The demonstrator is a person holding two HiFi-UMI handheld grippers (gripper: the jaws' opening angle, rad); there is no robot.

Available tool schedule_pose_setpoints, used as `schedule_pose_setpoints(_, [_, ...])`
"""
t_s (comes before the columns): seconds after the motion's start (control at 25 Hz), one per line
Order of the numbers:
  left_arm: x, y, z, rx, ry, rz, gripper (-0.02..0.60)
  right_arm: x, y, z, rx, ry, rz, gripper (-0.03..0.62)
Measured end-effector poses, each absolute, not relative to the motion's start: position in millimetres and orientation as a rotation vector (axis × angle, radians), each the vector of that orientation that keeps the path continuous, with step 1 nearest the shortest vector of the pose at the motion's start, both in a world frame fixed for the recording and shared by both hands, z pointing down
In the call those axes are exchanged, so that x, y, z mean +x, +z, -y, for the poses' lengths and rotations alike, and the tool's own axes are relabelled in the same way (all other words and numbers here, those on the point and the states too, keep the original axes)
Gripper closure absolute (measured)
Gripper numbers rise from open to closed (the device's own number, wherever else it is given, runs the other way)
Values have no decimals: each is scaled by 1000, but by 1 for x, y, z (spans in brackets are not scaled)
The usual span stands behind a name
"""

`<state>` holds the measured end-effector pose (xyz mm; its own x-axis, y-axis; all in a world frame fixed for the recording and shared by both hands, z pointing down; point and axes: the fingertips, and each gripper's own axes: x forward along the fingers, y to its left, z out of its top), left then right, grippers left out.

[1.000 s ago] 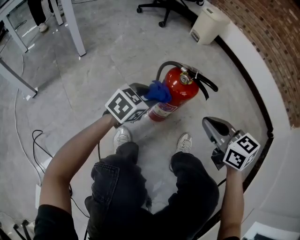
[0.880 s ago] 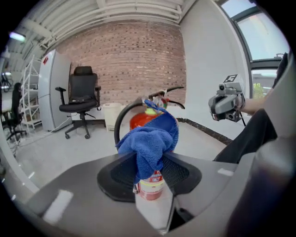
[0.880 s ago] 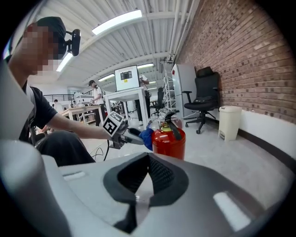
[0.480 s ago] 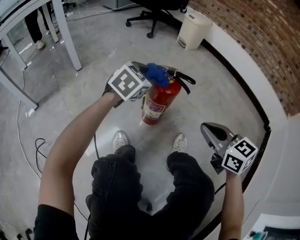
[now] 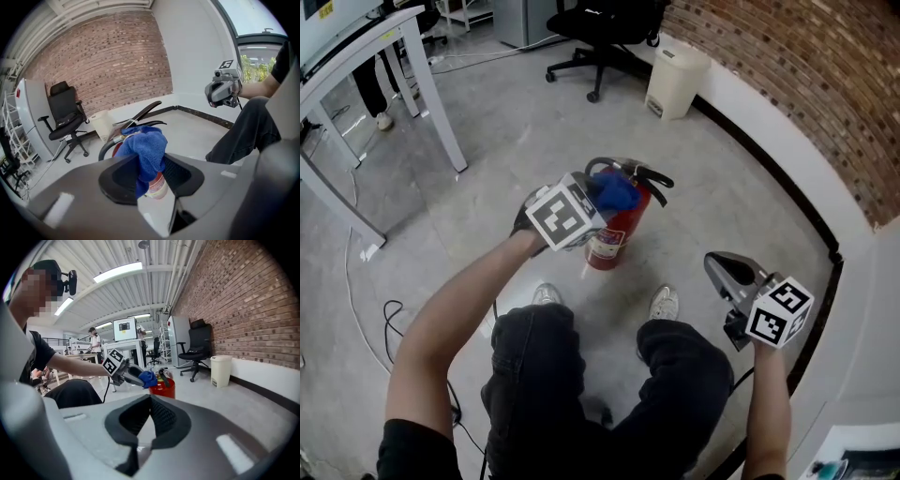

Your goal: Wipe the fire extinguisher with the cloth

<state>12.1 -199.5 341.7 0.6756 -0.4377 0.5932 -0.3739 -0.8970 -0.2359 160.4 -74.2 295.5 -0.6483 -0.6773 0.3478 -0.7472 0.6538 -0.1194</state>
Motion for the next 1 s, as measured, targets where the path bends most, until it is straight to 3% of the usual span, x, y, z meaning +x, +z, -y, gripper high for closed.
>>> schedule_pose_setpoints(0.6, [99,350,185,-2767,-1163,-588,430,158,316,131,1075,316,2714,589])
schedule_pose_setpoints(0.64, [103,352,183,-2768,-1168,-569,430,153,317,138,1064,321,2723,567])
schedule_pose_setpoints(0.76, [112,357,175,-2752,-1199,-512,430,140,322,161,1047,437,2745,401])
schedule_pose_setpoints(1.0, [114,341,168,-2736,-1140,-488,430,119,323,177,916,703,2852,376])
